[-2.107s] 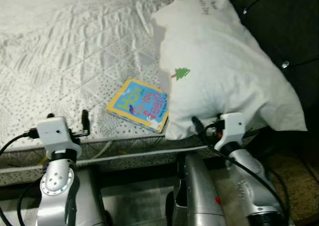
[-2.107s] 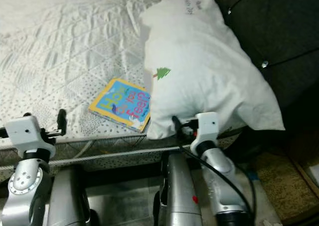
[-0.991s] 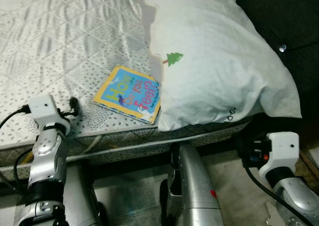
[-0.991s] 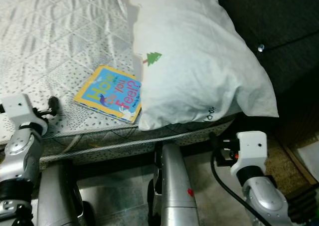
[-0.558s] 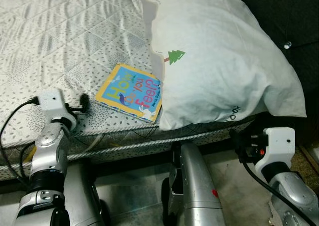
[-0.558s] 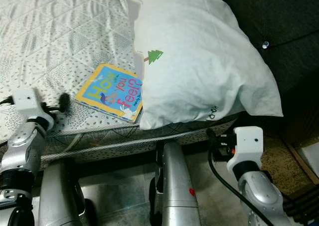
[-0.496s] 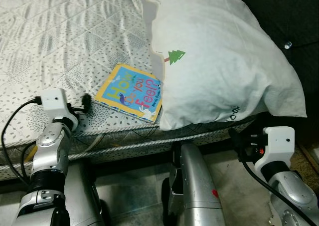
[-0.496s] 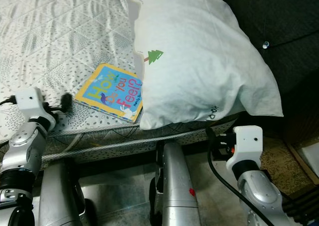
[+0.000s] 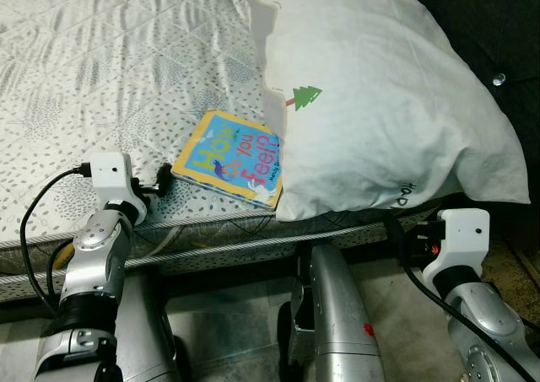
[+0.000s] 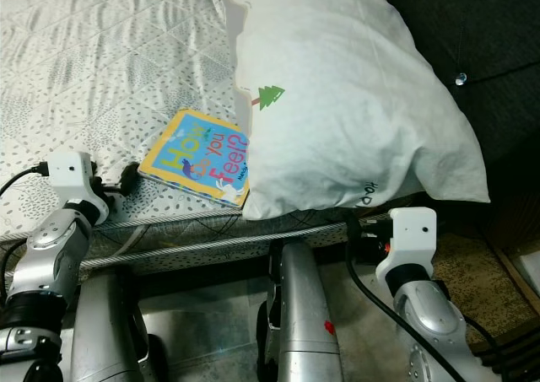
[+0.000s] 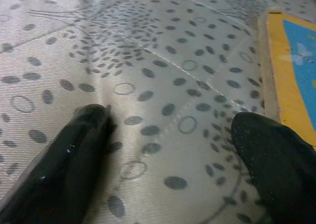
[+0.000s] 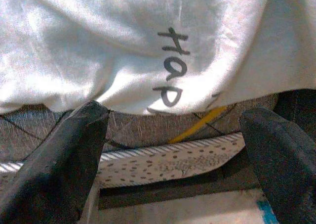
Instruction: Clean up the room
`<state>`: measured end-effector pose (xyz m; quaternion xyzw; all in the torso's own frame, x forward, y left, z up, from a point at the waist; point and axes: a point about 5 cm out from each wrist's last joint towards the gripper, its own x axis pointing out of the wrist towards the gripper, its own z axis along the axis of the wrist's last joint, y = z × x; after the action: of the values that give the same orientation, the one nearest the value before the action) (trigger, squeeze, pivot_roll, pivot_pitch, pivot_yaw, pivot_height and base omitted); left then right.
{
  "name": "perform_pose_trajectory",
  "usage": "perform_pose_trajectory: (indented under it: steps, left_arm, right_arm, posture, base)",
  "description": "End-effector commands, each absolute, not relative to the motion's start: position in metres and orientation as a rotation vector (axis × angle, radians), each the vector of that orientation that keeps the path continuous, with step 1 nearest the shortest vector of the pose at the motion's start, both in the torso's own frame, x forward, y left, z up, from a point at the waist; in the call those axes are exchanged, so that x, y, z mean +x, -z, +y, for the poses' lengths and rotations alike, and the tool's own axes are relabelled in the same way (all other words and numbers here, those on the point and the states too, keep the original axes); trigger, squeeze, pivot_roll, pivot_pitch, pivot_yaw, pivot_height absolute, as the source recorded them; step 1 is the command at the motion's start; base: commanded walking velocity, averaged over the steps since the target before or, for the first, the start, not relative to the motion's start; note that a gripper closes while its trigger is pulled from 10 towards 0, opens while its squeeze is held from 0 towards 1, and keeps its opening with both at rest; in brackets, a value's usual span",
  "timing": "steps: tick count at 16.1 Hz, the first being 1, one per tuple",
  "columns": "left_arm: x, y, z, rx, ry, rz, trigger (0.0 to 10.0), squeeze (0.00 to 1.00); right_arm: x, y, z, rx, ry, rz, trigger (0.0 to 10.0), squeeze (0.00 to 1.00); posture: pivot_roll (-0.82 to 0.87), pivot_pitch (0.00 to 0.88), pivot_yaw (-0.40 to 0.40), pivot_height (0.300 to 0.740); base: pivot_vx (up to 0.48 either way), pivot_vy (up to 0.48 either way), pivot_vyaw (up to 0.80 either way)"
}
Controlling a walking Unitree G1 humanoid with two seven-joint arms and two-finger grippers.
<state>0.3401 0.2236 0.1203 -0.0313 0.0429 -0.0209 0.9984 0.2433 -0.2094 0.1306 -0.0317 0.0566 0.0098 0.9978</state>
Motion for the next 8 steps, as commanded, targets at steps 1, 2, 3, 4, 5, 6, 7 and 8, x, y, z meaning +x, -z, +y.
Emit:
perform_pose_trajectory:
  steps: [1,2,3,4,5,6,7,8]
  left_arm:
    - [0.331,-0.090,0.200,-0.077,0.160,0.231,10.0,0.00]
    - [0.330,-0.089,0.198,-0.072,0.180,0.238,10.0,0.00]
    - [0.329,-0.089,0.194,-0.062,0.215,0.250,10.0,0.00]
    - [0.328,-0.089,0.189,-0.056,0.243,0.259,10.0,0.00]
    - [0.325,-0.087,0.182,-0.048,0.290,0.274,10.0,0.00]
    - [0.322,-0.085,0.176,-0.034,0.319,0.289,10.0,0.00]
    - [0.320,-0.084,0.174,-0.026,0.334,0.300,10.0,0.00]
    - [0.317,-0.082,0.169,-0.014,0.352,0.319,10.0,0.00]
  right_arm:
    - [0.244,-0.126,-0.211,-0.066,-0.011,0.128,10.0,0.00]
    - [0.245,-0.126,-0.211,-0.065,-0.012,0.125,10.0,0.00]
    - [0.247,-0.126,-0.211,-0.064,-0.012,0.121,10.0,0.00]
    - [0.248,-0.126,-0.211,-0.062,-0.010,0.116,10.0,0.00]
    - [0.250,-0.126,-0.210,-0.060,-0.008,0.113,10.0,0.00]
    - [0.251,-0.125,-0.210,-0.059,-0.007,0.110,10.0,0.00]
    - [0.252,-0.125,-0.210,-0.059,-0.007,0.108,10.0,0.00]
    - [0.253,-0.124,-0.209,-0.057,-0.006,0.105,10.0,0.00]
  posture:
    - [-0.18,0.226,-0.095,0.461]
    - [-0.18,0.223,-0.094,0.461]
    - [-0.18,0.218,-0.092,0.461]
    - [-0.18,0.214,-0.090,0.461]
    - [-0.17,0.208,-0.084,0.461]
    - [-0.17,0.205,-0.081,0.461]
    - [-0.17,0.204,-0.081,0.461]
    - [-0.17,0.199,-0.078,0.461]
  base:
    - [0.000,0.000,0.00]
    - [0.000,0.000,0.00]
    - [0.000,0.000,0.00]
    - [0.000,0.000,0.00]
    - [0.000,0.000,0.00]
    - [0.000,0.000,0.00]
    - [0.000,0.000,0.00]
    - [0.000,0.000,0.00]
